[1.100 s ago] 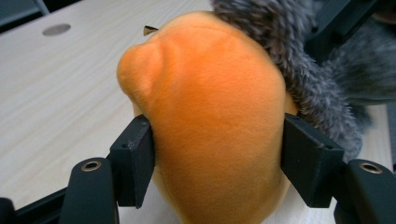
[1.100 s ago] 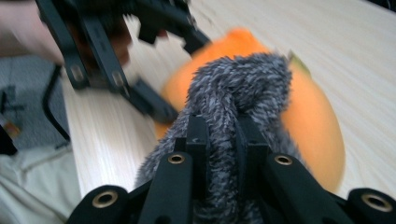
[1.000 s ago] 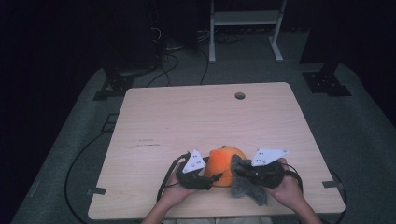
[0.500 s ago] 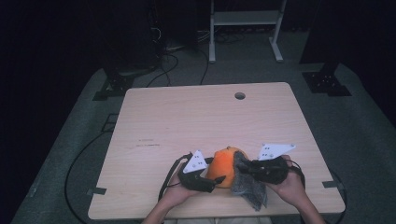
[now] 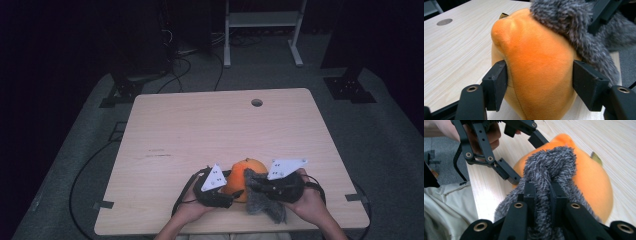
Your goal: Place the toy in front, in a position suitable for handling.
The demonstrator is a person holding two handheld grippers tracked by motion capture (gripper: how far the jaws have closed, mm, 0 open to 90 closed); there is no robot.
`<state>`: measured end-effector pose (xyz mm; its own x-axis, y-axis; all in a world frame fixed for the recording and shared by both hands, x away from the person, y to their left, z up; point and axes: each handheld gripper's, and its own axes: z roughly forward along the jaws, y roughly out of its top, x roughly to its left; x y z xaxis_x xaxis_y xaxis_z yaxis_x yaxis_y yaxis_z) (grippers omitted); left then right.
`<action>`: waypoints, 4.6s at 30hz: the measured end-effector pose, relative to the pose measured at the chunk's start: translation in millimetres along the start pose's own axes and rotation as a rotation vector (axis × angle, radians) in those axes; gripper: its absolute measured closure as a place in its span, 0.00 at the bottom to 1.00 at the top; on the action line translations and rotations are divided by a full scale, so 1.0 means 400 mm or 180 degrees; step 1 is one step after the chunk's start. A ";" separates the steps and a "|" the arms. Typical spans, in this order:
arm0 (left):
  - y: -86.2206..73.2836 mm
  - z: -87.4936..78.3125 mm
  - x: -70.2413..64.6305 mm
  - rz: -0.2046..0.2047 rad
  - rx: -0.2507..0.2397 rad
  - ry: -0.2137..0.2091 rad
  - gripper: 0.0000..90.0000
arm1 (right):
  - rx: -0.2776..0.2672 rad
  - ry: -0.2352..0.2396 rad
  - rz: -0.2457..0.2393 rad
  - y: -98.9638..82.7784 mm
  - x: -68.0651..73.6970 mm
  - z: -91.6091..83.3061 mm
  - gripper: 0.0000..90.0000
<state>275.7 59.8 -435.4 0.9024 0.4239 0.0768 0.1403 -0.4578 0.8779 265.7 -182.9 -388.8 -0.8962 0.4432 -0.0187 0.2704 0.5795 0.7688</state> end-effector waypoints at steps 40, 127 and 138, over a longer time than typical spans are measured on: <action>0.013 -0.025 0.043 -0.0433 -0.0121 -0.0208 0.25 | -0.0270 0.0173 0.0492 -0.040 -0.066 0.005 0.86; 0.000 -0.017 0.050 -0.0573 0.0166 -0.0417 0.25 | -0.0307 0.0414 0.1044 -0.126 -0.139 0.010 0.85; -0.008 -0.022 0.014 0.0416 0.0065 -0.0204 0.38 | -0.0534 0.0371 0.0938 -0.100 -0.133 0.011 0.85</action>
<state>276.7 70.4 -433.9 0.9376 0.3092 0.1591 0.0275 -0.5219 0.8525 304.2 -226.8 -421.5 -0.8251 0.4879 0.2849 0.4704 0.3138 0.8248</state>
